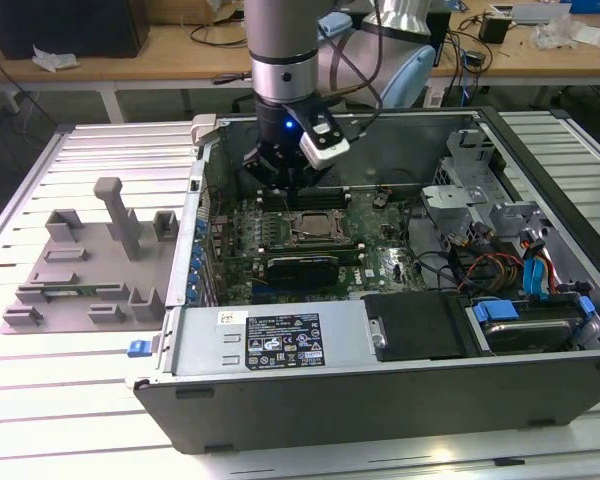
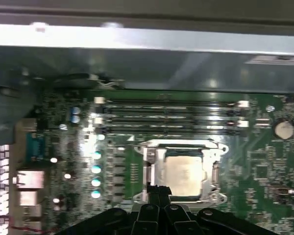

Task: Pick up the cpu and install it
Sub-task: 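Install the first cpu locking lever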

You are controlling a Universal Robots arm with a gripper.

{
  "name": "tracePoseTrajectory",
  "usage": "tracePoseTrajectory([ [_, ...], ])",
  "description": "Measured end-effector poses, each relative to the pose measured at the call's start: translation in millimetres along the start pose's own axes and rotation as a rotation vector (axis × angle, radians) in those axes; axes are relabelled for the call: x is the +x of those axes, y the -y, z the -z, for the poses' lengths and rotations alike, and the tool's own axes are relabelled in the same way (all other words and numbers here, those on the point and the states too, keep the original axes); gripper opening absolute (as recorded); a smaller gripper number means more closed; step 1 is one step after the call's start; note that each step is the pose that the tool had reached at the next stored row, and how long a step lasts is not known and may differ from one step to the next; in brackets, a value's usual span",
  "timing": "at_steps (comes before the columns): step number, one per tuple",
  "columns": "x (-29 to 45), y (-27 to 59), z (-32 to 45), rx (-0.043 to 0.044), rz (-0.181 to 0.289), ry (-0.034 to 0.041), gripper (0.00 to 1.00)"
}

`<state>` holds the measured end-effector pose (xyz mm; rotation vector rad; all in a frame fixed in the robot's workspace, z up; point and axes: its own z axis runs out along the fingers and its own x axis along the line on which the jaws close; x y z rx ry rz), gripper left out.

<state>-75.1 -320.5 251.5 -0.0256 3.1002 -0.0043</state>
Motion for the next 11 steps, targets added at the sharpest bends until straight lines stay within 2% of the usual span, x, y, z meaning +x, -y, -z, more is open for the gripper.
tracePoseTrajectory([
  [2,11.4,-0.6,0.5,0.0001,0.000,0.0018,0.11],
  [6,28.9,-1.4,1.1,-0.0006,0.000,0.0040,0.11],
  [7,30.2,-1.4,1.2,-0.0083,-0.001,0.0043,0.11],
  [8,30.7,-1.4,1.2,-0.0182,-0.001,0.0046,0.11],
  [9,31.6,-1.4,1.3,-0.0562,-0.003,0.0052,0.11],
  [11,32.4,-1.4,1.2,-0.0930,-0.004,0.0061,0.11],
])
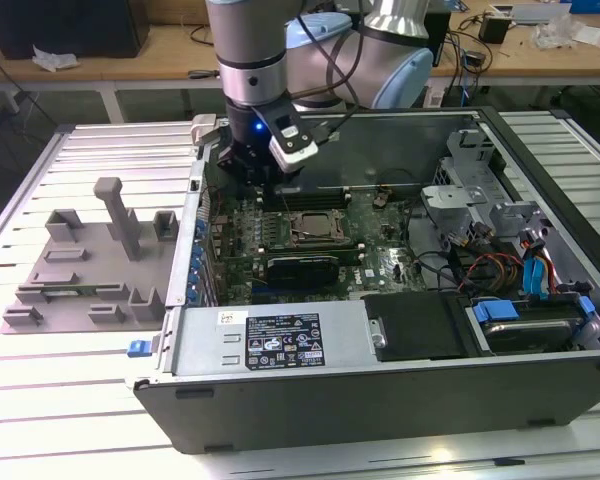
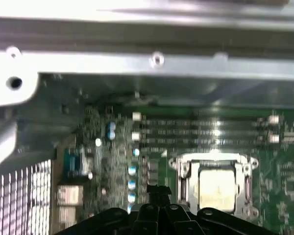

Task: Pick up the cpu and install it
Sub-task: 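Install the first cpu locking lever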

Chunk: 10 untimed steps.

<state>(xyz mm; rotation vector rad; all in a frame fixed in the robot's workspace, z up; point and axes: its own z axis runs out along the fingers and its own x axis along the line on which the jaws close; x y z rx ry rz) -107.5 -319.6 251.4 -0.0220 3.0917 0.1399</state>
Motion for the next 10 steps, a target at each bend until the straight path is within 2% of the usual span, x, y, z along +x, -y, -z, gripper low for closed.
tracePoseTrajectory([
  [1,0.6,0.0,0.0,-0.0303,-0.001,0.0009,0.11],
  [2,1.0,0.0,0.1,-0.0512,-0.002,0.0013,0.11],
  [3,1.1,0.0,0.1,-0.0643,-0.003,0.0015,0.11],
  [4,1.3,0.0,0.0,-0.0953,-0.004,0.0023,0.11],
  [7,1.4,0.0,0.1,-0.1302,-0.006,0.0029,0.11],
  [8,1.4,0.0,0.1,-0.1346,-0.006,0.0030,0.11],
  [10,1.4,-0.1,0.1,-0.1365,-0.006,0.0030,0.11],
])
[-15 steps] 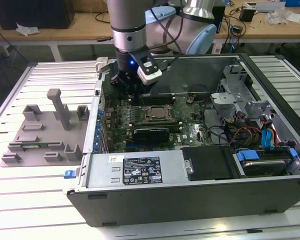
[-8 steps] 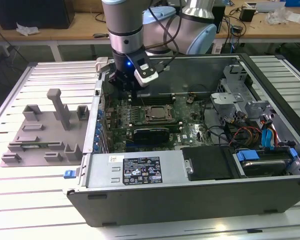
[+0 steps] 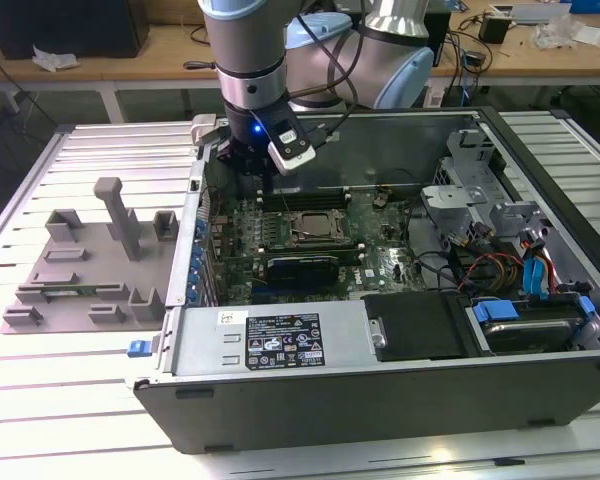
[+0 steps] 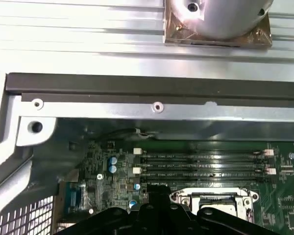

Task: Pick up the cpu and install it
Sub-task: 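Install the first cpu locking lever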

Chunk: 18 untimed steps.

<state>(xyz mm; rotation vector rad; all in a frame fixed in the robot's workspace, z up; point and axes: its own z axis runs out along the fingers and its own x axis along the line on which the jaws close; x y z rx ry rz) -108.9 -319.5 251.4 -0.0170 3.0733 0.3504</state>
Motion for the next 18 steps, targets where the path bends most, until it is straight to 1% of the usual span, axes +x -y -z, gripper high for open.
tracePoseTrajectory([
  [3,-0.3,0.1,0.0,-0.0003,0.000,-0.0001,0.11],
  [6,-7.2,0.2,-0.3,-0.0002,0.000,-0.0003,0.11],
  [8,-14.6,0.4,-0.6,-0.0003,0.000,-0.0008,0.11],
  [9,-21.8,0.6,-1.0,-0.0003,0.000,-0.0013,0.11],
  [12,-31.3,1.2,-1.4,-0.0002,-0.001,-0.0021,0.11],
  [13,-33.5,1.4,-1.5,-0.0002,-0.001,-0.0022,0.11],
  [14,-38.2,1.8,-1.6,-0.0002,-0.001,-0.0026,0.11],
  [18,-50.5,3.2,-2.2,-0.0002,-0.001,-0.0031,0.11],
])
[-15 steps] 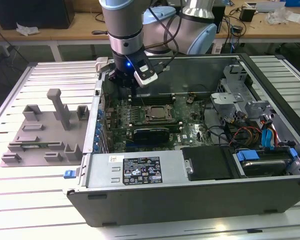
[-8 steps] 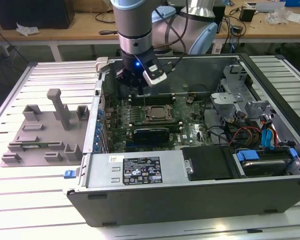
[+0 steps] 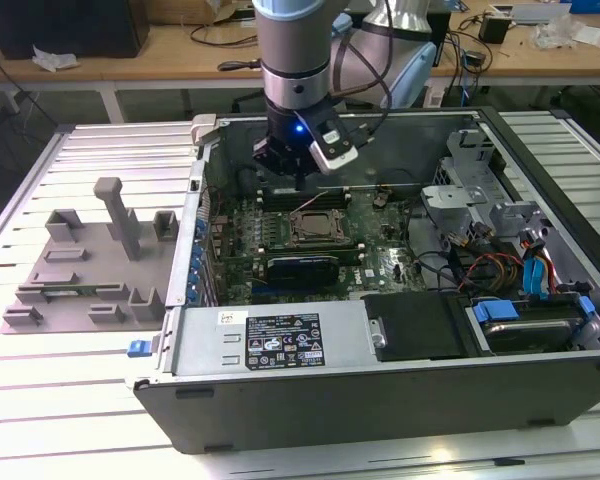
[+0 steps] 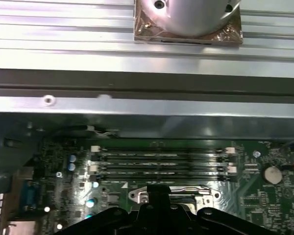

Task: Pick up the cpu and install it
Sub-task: 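Install the first cpu locking lever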

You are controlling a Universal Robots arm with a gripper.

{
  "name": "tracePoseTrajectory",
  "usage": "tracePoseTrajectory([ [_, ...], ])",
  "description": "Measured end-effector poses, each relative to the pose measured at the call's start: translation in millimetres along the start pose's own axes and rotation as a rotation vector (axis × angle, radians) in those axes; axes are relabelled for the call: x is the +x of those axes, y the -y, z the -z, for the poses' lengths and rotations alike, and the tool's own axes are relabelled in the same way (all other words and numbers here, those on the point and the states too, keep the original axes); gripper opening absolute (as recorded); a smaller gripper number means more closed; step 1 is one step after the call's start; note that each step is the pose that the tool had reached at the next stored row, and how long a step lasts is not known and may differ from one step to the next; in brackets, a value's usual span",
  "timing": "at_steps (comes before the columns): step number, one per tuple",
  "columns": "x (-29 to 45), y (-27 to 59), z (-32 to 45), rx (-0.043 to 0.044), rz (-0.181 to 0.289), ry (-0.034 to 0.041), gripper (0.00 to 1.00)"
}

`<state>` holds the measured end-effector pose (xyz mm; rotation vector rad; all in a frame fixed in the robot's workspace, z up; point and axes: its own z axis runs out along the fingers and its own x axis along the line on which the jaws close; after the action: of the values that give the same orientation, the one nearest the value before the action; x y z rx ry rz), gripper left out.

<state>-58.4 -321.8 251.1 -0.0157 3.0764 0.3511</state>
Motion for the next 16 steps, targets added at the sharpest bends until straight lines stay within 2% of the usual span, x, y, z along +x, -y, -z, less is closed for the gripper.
tracePoseTrajectory([
  [2,-5.9,0.8,-0.2,0.0001,0.000,-0.0001,0.11],
  [8,-6.6,1.3,-2.1,-0.0012,0.000,0.0015,0.11],
  [14,-6.2,3.0,-8.4,-0.0009,0.002,0.0160,0.11],
  [16,-6.1,3.6,-10.2,-0.0007,0.004,0.0264,0.11],
])
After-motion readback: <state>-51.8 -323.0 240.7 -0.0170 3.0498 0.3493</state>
